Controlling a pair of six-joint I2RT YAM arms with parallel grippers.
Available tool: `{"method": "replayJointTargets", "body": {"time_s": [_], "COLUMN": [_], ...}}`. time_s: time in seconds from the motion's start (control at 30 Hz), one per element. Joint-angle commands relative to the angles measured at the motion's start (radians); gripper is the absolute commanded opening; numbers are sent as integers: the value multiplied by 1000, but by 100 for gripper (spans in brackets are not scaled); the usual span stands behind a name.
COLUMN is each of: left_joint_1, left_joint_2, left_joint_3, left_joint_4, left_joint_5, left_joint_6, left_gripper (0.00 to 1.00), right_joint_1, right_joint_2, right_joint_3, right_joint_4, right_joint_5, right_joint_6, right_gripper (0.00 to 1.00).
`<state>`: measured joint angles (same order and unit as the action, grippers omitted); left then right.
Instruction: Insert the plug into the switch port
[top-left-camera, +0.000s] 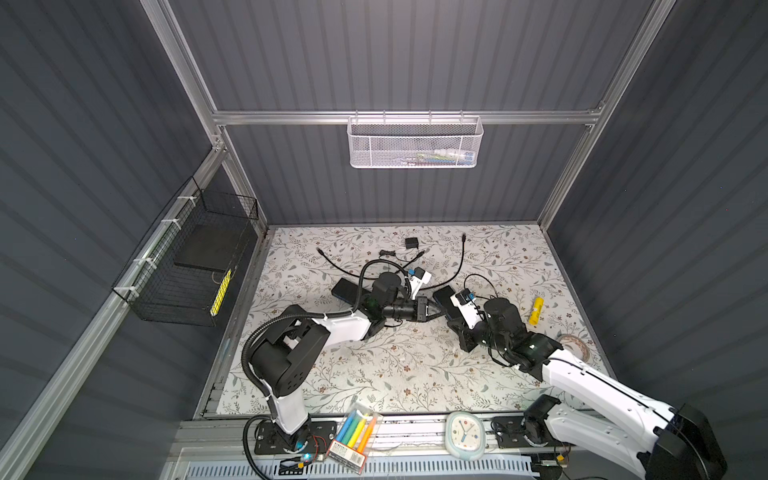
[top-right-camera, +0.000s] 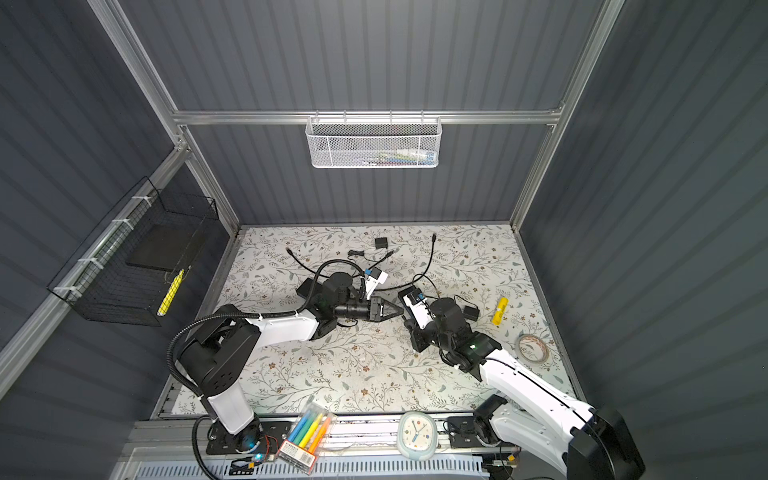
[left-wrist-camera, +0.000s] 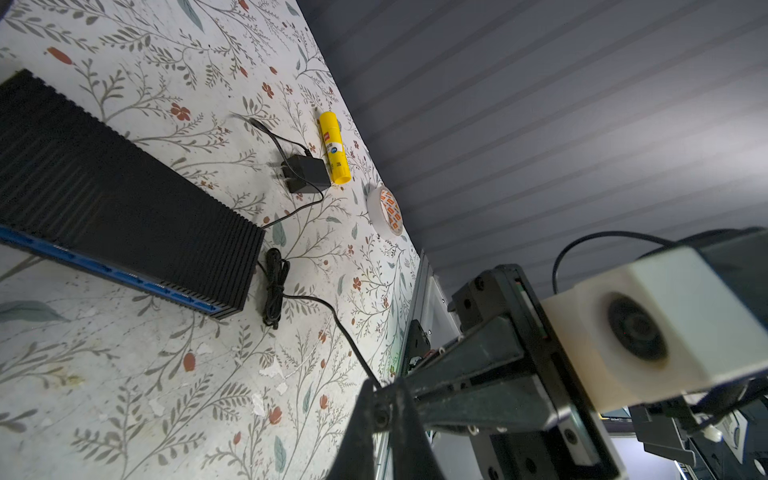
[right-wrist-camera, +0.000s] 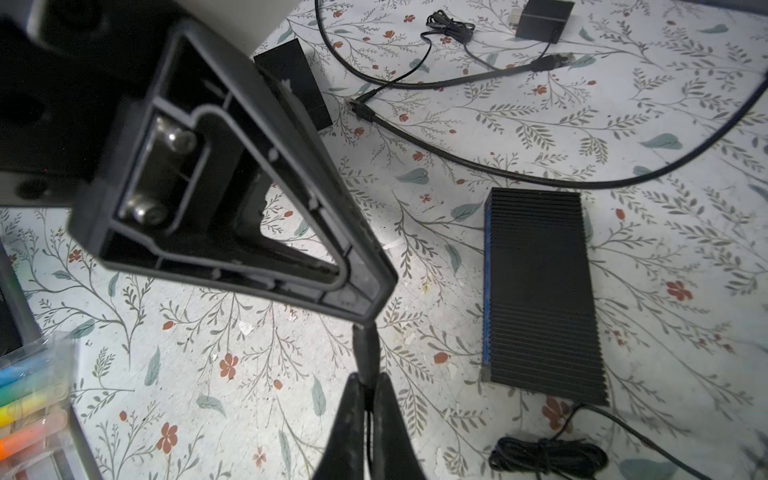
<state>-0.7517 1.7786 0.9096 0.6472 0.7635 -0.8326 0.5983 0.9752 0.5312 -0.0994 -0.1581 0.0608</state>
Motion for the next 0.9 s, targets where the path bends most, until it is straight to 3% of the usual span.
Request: {"method": "replayJointTargets", "body": {"time_s": [0.0,0.1,0.3,0.43,0.5,0.87], "left_joint_1": [-3,-3,-3,-3,-1,0], "left_joint_2": [18,21,11,27,35,75], "left_joint_3": [4,0,-8,-4,0,27], "left_joint_4": [63,71,74,97,109,141], "left_joint_5": [36,38,27,34,49,117], "left_joint_6": [-20,-19,-10,-23,-29,-45], "left_gripper": [12,13,1,0,0,0], "right_joint_1": [5,6,5,5,5,4], "right_joint_2": [4,9,18,-2,-25,-37], "right_joint_3": [18,20,27,33,29,18], "right_joint_4": [21,20,-2,-43,-57,-9], "right_joint_5": [23,12,11,33,58,36], "right_joint_6": [-9,-12,-21,-26,-47,-71], "right_gripper": [0,0,0,22,25,26]}}
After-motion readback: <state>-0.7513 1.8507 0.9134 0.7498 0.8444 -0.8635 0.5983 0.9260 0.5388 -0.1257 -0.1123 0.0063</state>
